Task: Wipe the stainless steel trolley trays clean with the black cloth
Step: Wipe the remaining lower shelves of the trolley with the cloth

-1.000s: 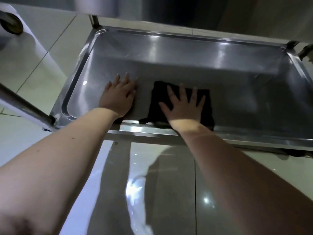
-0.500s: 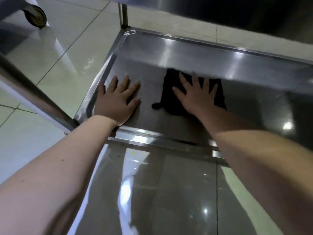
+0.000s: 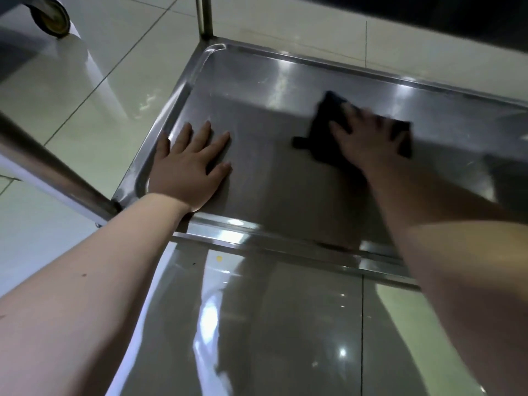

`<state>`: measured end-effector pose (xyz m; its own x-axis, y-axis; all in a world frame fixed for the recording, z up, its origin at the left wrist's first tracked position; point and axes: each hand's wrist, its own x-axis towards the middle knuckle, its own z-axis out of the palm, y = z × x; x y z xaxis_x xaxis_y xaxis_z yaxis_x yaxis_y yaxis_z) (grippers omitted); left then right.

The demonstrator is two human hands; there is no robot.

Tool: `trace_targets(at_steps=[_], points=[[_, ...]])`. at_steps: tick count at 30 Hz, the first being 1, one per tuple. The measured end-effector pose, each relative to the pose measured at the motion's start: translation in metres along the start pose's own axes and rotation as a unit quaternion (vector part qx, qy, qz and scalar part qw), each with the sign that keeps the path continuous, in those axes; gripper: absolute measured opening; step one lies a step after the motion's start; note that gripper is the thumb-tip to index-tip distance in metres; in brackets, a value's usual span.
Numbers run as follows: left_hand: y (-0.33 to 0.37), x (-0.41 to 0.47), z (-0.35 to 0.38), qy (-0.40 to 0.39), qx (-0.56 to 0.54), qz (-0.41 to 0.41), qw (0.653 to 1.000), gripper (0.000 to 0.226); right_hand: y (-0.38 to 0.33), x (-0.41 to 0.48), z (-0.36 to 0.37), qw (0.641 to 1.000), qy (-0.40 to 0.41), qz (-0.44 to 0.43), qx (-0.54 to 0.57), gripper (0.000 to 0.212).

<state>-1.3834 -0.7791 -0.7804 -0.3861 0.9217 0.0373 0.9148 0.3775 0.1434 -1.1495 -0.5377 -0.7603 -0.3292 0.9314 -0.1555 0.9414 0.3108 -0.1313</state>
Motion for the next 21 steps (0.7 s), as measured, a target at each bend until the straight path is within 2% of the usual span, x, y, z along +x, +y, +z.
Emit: trace_targets(at_steps=[3,6,8,12,14,16,17,19,21], points=[[0.004,0.001,0.001,0.003,0.009,0.002,1.000,0.056,0.099,-0.027,-0.015,0.987,0.015,0.158,0.008,0.069],[0.009,0.000,0.001,-0.003,0.018,0.005,1.000,0.055,0.106,-0.061,-0.010,0.973,0.027,0.227,0.017,0.070],[0.009,0.000,-0.001,-0.012,0.015,0.003,1.000,0.054,0.057,-0.076,0.004,0.980,0.042,0.192,0.016,0.069],[0.003,0.001,-0.007,-0.025,-0.015,-0.002,1.000,0.049,-0.092,-0.116,0.048,0.996,0.060,-0.055,-0.026,0.068],[0.003,-0.003,-0.009,-0.027,0.008,0.007,1.000,0.052,-0.130,-0.136,0.055,0.990,0.045,-0.128,-0.028,0.065],[0.005,-0.009,-0.012,-0.030,0.002,0.004,1.000,0.059,-0.119,-0.142,0.054,0.988,0.044,-0.148,-0.021,0.063],[0.006,-0.011,-0.013,-0.031,-0.003,0.000,1.000,0.056,-0.101,-0.142,0.051,0.988,0.052,-0.144,-0.018,0.062],[0.010,-0.013,-0.012,-0.033,-0.001,-0.001,0.999,0.049,-0.046,-0.142,0.043,0.993,0.062,-0.098,-0.023,0.062],[0.013,-0.012,-0.013,-0.034,-0.011,-0.011,0.999,0.048,0.023,-0.137,0.030,0.998,0.059,-0.014,-0.031,0.064]])
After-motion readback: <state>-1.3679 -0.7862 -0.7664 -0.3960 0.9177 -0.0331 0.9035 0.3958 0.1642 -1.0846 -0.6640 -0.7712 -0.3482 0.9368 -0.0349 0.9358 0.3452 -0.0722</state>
